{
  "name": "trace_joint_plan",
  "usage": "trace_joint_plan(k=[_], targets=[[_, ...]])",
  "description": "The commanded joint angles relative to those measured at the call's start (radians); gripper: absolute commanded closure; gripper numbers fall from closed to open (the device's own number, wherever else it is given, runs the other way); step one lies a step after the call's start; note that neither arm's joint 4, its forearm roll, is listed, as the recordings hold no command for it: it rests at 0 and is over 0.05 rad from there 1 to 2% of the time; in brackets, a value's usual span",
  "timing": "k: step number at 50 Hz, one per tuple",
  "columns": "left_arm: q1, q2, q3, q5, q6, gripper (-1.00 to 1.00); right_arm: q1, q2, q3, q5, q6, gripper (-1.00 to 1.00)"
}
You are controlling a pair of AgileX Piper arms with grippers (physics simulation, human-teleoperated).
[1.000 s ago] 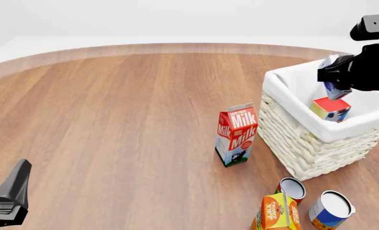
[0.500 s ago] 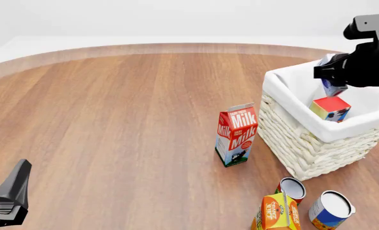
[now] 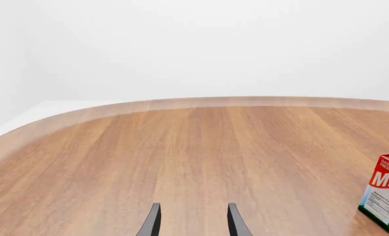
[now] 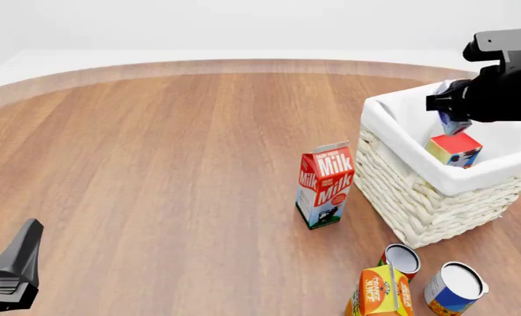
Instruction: Pick up the cream cheese box and the butter, and put them in the basket.
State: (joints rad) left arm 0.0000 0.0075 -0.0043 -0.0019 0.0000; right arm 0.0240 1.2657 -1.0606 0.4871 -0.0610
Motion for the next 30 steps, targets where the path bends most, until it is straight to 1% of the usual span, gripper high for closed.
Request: trace_joint_plan(k=[1,8,30], targets=[[0.000,0.000,0.000,0.000,0.000,-1.00,-0.002,0.030,0.005,-0.036,0.010,1.00],[0.000,0.000,0.000,0.000,0.000,-1.00,0.001,0.048,0.028,-0.070,0.019,1.00],[0.000,0.000,0.000,0.000,0.000,-1.00,-0.017,0.073,0.038,-0.105,0.029,1.00]])
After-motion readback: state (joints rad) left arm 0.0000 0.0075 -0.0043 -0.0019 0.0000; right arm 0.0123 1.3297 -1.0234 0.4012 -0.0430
